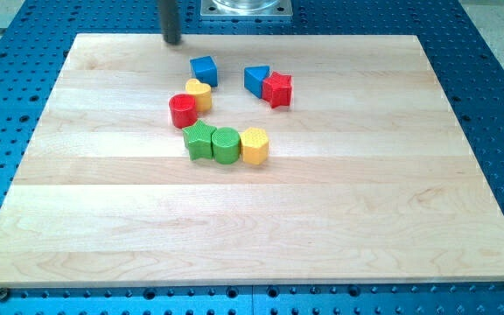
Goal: Push the red circle slightly to the right
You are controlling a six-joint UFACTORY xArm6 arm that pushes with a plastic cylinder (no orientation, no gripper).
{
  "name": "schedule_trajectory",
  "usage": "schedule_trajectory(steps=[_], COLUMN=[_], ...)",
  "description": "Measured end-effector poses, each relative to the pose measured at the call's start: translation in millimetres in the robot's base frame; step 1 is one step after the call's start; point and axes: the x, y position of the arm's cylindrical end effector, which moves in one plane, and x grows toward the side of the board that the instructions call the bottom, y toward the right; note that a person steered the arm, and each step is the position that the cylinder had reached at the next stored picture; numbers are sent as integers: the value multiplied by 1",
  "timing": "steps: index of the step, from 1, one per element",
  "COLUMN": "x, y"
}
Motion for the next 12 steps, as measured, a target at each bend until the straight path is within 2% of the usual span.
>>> schedule_trajectory(steps=[1, 2, 3, 4, 8, 11, 12], x=[42, 132, 176, 187, 187, 187, 196], y=[-55, -66, -62, -22, 41, 38, 15])
